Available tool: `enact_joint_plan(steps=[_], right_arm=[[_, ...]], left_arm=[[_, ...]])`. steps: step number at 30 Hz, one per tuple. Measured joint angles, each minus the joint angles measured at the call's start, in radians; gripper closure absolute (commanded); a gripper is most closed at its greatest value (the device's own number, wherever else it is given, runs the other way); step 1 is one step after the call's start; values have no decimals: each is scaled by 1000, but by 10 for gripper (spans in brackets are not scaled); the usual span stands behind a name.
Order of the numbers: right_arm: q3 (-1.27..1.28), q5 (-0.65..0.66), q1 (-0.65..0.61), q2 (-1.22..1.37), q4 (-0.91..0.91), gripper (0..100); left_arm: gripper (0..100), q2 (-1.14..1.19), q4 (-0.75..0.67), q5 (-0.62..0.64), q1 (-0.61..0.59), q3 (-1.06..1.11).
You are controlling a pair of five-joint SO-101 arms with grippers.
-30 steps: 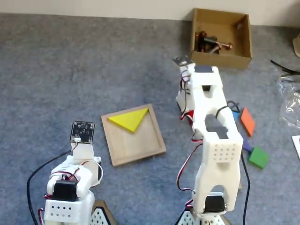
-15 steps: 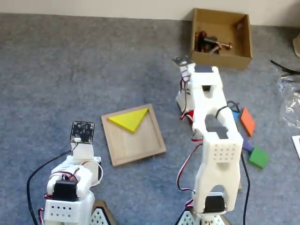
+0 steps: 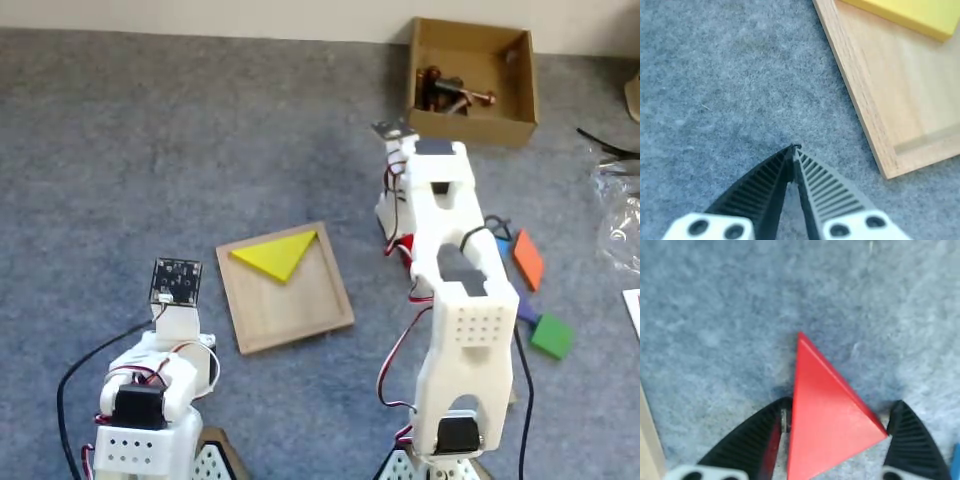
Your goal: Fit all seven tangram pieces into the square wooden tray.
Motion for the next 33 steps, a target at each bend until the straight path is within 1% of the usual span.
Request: enact_joint_plan(steps=[18, 23, 33], right_arm=[[-2, -3, 6, -11, 20, 717], [2, -43, 6, -23, 20, 717], [2, -51, 6, -25, 20, 717]], left_arm=[[995, 0, 0, 0, 0, 0], [995, 0, 0, 0, 0, 0], [995, 0, 0, 0, 0, 0]])
